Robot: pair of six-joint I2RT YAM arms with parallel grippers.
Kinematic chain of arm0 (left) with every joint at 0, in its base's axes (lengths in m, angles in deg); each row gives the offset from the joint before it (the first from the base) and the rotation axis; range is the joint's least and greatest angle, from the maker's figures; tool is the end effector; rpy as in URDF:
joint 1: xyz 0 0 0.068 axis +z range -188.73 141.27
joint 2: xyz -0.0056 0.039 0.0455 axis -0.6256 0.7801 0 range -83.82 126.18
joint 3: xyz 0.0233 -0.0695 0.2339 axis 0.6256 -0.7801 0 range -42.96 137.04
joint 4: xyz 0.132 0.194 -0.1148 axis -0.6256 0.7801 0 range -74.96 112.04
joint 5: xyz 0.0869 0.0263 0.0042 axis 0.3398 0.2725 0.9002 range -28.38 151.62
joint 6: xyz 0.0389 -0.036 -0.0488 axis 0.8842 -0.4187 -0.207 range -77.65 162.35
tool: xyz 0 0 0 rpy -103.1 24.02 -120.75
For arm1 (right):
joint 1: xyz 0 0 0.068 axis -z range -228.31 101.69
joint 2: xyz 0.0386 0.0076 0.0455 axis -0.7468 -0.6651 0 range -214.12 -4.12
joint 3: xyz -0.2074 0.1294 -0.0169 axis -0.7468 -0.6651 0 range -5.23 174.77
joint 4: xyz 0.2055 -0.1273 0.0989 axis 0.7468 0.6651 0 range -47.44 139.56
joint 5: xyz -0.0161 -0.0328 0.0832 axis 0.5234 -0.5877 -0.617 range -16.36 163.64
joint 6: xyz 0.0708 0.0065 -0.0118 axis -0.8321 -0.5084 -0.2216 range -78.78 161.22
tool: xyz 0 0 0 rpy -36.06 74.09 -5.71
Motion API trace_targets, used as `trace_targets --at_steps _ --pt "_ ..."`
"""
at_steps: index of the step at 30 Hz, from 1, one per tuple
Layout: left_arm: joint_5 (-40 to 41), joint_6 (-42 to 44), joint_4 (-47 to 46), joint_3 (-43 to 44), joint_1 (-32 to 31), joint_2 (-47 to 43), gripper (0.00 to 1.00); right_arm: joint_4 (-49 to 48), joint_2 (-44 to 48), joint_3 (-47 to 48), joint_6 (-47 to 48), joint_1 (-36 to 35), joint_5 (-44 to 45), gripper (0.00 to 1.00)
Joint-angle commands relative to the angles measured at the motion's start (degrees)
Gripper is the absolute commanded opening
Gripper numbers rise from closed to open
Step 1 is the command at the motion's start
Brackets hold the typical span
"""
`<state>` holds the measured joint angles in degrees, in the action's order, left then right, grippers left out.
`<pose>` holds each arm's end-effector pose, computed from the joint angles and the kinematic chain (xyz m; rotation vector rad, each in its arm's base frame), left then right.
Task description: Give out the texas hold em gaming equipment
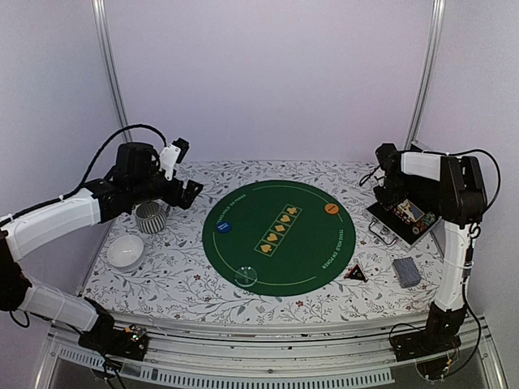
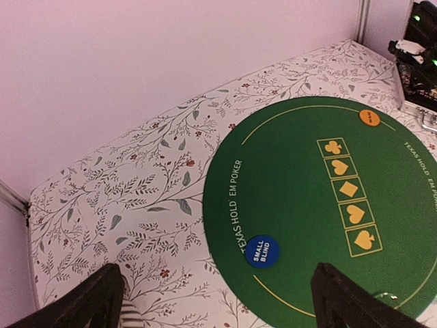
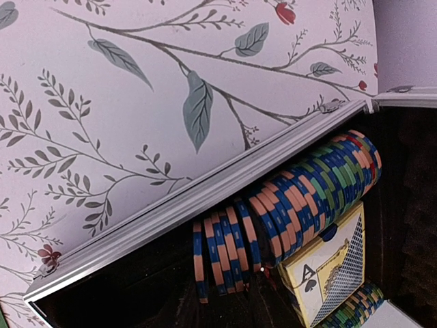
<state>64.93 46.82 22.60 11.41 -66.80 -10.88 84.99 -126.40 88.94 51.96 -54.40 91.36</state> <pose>0.2857 -0.1485 0.2585 0.5340 1.9605 -0.2016 0.4327 0.0279 0.1266 -0.3334 2.7623 -0.4525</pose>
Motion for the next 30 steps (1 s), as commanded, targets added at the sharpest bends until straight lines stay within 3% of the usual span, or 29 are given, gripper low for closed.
trace_targets --at_steps 1,6,11,13,20,30 --pt "-1.27 0.43 -0.99 -0.75 0.30 -0.97 0.98 -0.35 0.87 -1.26 -0.88 -1.07 4.66 0.31" --pt "-1.45 0.45 -0.96 -0.74 0.30 -0.80 0.98 -0.94 1.25 -0.52 -0.60 -1.24 5.10 0.37" --pt "-1.72 0.53 -0.93 -0.75 0.26 -0.75 0.98 -1.48 1.13 0.18 -0.72 -1.26 5.51 0.53" --pt "-1.78 0.61 -0.92 -0.76 0.21 -0.71 0.98 -1.65 0.80 0.46 -0.64 -1.22 4.99 0.55" --pt "-1.73 0.80 -0.91 -0.83 0.13 -0.88 0.98 -1.92 -1.12 2.24 0.80 -0.95 0.94 0.44" --pt "-1.47 0.89 -0.89 -0.86 0.04 -1.05 0.98 -1.28 -2.96 1.30 1.74 -0.78 -1.48 0.42"
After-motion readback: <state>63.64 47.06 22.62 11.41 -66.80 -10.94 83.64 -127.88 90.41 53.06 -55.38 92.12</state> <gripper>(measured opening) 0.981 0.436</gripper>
